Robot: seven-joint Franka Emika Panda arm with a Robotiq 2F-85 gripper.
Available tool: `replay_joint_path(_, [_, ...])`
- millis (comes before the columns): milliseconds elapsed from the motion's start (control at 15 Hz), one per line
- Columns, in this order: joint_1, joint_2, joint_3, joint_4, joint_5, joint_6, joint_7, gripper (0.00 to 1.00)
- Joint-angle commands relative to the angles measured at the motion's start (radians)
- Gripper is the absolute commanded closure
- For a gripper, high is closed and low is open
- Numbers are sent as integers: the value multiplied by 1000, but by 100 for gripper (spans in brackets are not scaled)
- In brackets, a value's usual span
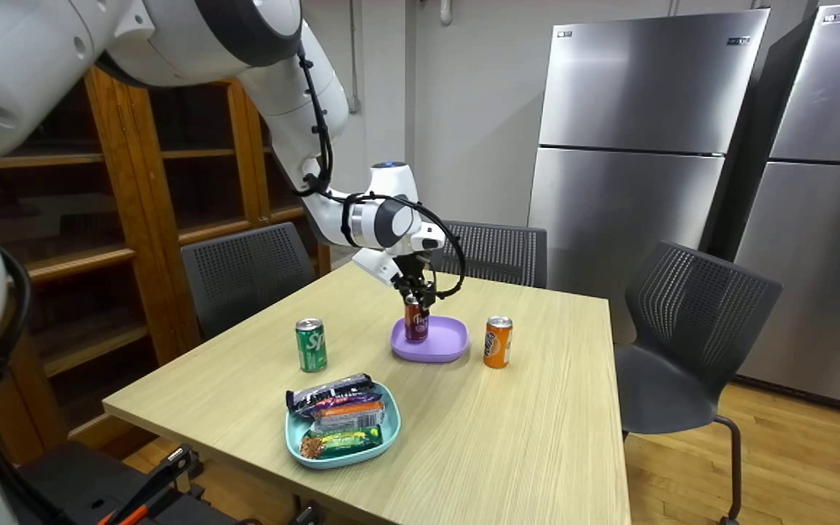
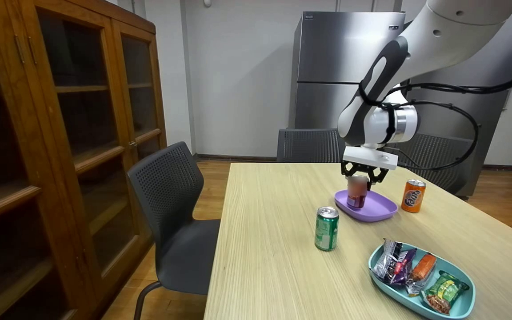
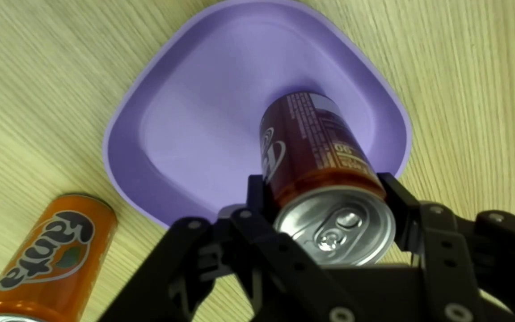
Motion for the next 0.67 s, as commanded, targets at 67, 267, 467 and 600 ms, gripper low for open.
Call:
replay_joint_path(67, [16, 40, -17, 89, -28, -63, 54, 62])
replay_joint_path(267, [18, 51, -20, 107, -29, -75, 60, 62])
replay_joint_path(467, [20, 44, -21, 104, -35, -82, 59, 5])
replay_joint_path(600, [18, 25, -19, 91, -37, -74, 53, 0])
